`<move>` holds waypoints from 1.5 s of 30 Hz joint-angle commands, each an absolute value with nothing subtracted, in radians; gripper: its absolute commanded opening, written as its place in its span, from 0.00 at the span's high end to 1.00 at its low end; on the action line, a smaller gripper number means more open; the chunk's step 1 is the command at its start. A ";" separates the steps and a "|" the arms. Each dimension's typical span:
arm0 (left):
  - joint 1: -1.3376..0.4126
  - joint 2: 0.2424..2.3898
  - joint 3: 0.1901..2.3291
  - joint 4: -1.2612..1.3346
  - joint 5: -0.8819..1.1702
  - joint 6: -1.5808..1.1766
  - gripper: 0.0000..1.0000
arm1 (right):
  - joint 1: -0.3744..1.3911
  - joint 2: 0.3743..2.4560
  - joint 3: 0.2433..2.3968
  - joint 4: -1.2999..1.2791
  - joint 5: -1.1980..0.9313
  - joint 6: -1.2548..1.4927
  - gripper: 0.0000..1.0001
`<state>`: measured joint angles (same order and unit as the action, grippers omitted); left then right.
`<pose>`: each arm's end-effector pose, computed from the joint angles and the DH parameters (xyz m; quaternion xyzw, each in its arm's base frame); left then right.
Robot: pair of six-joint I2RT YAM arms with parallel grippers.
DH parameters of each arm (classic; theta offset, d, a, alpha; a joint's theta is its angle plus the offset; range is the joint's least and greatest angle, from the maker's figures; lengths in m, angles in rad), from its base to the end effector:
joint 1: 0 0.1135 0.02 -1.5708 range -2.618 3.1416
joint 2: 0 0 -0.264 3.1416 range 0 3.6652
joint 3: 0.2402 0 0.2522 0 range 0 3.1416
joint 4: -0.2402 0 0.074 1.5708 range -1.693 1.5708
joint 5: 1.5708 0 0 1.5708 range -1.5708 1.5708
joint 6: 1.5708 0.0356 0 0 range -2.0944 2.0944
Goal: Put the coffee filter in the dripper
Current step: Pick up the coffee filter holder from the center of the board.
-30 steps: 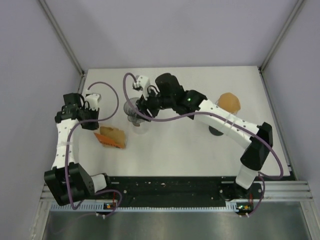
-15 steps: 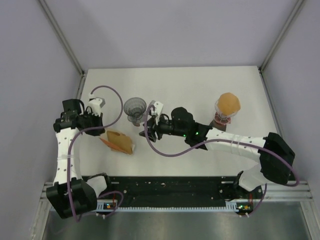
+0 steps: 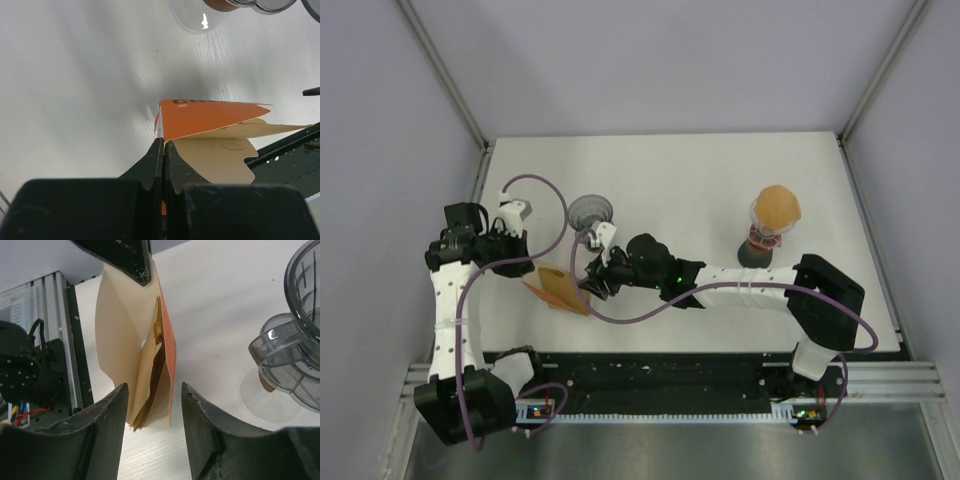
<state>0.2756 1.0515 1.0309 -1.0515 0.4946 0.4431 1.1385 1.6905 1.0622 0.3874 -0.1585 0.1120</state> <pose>0.1831 0.0342 0.3051 0.1388 0.9312 -0.1379 0.3074 0.1587 0.3574 0.2541 -0.4277 0.6594 0.4105 0.4623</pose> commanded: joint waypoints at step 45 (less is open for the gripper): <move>0.278 1.052 1.054 -1.049 0.522 0.440 1.00 | 1.230 1.706 1.184 0.294 -0.262 -0.029 1.00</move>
